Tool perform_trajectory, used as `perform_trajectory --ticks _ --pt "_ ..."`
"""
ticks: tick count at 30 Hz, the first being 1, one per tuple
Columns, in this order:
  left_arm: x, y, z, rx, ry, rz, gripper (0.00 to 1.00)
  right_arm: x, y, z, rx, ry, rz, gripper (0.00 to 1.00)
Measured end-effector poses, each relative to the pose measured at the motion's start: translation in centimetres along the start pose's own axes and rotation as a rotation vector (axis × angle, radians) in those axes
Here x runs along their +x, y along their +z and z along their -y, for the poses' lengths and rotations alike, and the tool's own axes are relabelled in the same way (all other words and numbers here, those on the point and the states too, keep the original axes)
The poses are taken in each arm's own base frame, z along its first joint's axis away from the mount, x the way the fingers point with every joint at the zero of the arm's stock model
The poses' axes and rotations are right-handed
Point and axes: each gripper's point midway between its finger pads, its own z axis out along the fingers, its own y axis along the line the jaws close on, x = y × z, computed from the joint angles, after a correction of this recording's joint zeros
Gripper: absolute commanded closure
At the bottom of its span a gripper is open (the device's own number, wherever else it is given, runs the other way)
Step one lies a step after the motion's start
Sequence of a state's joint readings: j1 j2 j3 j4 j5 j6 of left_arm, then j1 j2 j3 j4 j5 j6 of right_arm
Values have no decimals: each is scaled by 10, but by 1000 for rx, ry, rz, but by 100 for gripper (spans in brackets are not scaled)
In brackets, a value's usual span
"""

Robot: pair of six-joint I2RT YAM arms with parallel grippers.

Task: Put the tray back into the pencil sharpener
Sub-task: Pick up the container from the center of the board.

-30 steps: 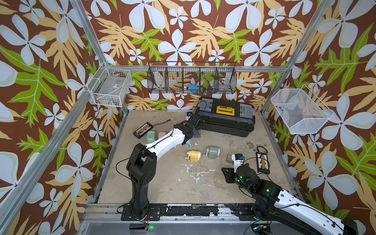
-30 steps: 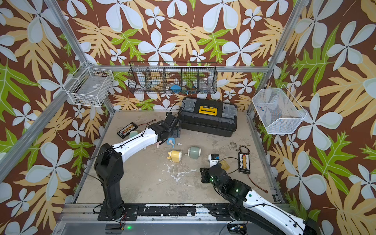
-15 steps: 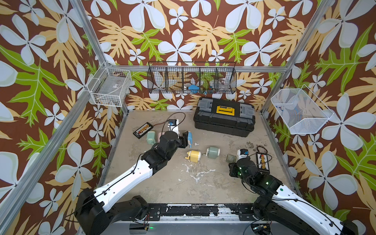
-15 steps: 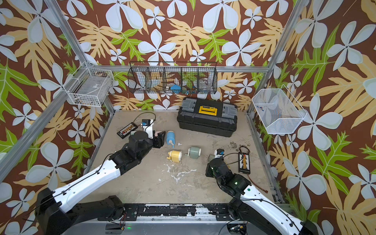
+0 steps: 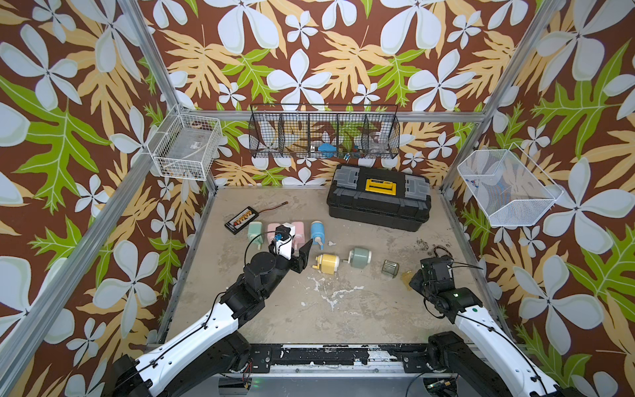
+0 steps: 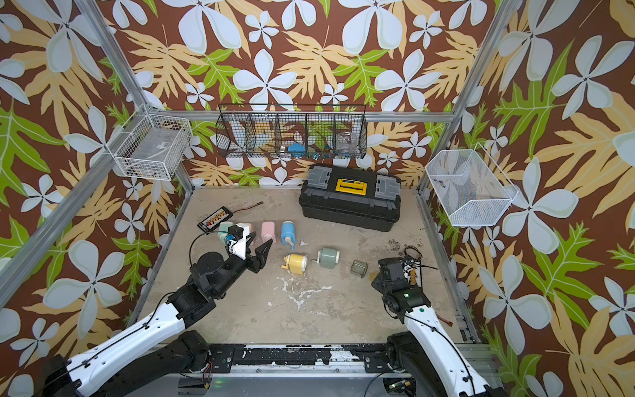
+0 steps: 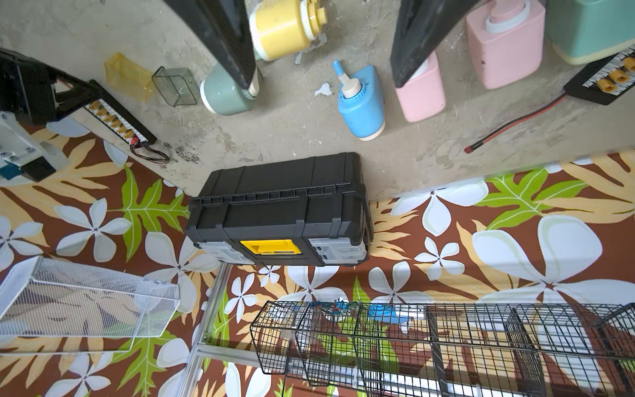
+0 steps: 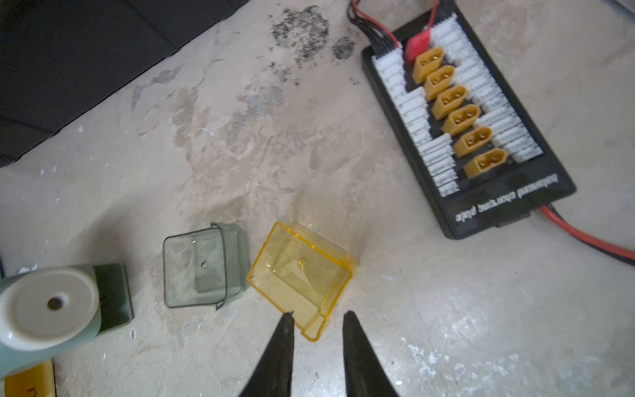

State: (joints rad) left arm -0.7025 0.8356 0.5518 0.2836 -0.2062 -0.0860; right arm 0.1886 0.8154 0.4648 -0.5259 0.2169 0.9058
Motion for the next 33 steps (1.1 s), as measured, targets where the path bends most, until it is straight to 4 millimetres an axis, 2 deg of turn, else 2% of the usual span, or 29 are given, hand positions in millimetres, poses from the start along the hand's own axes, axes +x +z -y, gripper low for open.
perform_trajectory --ticks 4,16,33 --pt "-3 -5 -3 -7 16 26 35 0 7 8 37 78 -16 70" --pt "-14 -14 -11 -49 48 72 35 23 27 9 57 175 -116 70" --pt "-24 -21 -19 -88 27 124 36 22 41 8 67 179 -121 87"
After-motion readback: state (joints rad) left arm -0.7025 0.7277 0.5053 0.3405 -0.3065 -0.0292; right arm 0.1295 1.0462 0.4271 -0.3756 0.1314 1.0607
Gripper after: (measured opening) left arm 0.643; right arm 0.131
